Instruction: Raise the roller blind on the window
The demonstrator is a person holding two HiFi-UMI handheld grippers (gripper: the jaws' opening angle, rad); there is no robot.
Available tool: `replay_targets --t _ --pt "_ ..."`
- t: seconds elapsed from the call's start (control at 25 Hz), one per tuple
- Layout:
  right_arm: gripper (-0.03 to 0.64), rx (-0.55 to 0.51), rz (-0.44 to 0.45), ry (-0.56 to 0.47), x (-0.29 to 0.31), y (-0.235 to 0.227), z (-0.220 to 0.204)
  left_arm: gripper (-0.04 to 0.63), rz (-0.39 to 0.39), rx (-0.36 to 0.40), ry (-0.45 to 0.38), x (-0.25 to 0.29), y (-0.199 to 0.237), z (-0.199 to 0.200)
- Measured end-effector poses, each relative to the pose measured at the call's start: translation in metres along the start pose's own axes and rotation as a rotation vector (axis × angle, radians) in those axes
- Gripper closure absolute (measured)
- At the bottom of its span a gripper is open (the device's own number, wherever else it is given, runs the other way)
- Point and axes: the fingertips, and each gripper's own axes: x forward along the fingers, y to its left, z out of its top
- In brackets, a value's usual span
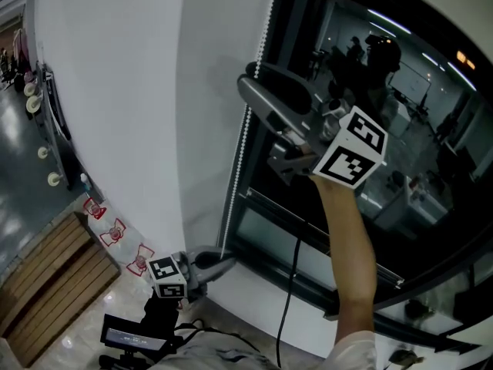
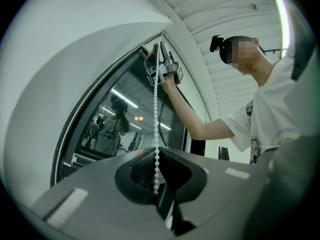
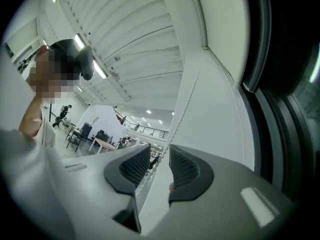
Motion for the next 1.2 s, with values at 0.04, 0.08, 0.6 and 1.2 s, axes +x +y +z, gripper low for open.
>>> replay_targets --t 0.04,0.08,0.6,1.2 --pt "0.514 -0.01 0.001 0.0 0.003 -0.002 0.005 0.597 -0.002 0.0 0.0 0.001 -0.001 0.0" --pt "0.514 -0.018 0.001 0.0 0.005 -0.004 0.01 0.597 -0.005 0.001 0.0 0.001 -0.001 0.0" --pt "0.598 -0.041 -0.053 -0.027 0.012 -0.017 0.026 0.597 -0.006 0.004 -0.004 0.0 -0.001 -0.001" --pt "0.603 0.149 -0.05 -0.071 -0.008 0.004 -0.011 0.597 -0.02 -0.004 0.006 0.007 -0.001 -0.001"
